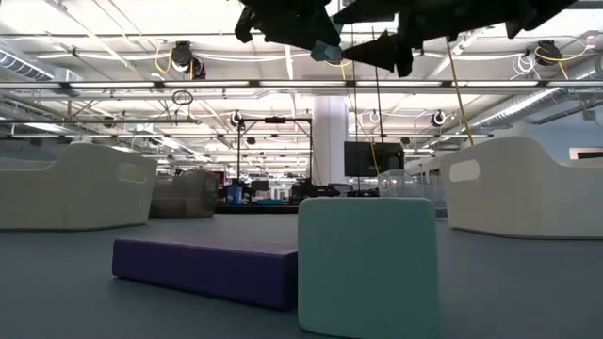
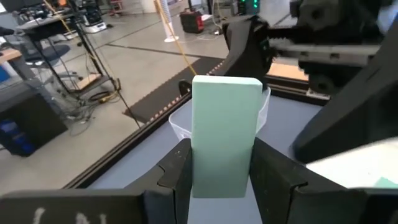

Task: Sort & place blocks by color
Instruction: Put the left blue block into the white bin

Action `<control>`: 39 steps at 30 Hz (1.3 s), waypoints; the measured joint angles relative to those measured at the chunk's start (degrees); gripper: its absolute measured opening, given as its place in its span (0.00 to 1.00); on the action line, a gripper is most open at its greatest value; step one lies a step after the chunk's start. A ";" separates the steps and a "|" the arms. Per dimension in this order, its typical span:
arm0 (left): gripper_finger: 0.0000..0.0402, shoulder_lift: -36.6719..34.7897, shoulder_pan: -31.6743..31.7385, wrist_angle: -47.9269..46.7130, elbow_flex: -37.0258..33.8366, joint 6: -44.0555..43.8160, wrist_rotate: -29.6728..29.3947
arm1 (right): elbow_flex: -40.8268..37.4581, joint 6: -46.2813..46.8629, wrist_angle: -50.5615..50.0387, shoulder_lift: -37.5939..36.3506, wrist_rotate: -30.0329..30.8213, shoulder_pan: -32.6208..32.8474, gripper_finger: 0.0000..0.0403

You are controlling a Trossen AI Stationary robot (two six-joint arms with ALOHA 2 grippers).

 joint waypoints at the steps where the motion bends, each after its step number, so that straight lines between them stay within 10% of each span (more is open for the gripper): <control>1: 0.31 0.00 0.02 -0.10 0.00 -0.01 -0.29 | 0.44 -0.05 0.29 0.79 1.07 0.09 0.84; 39: 0.31 0.50 -0.15 2.21 0.00 1.62 -2.24 | 1.39 -3.57 11.65 5.42 7.48 1.75 0.62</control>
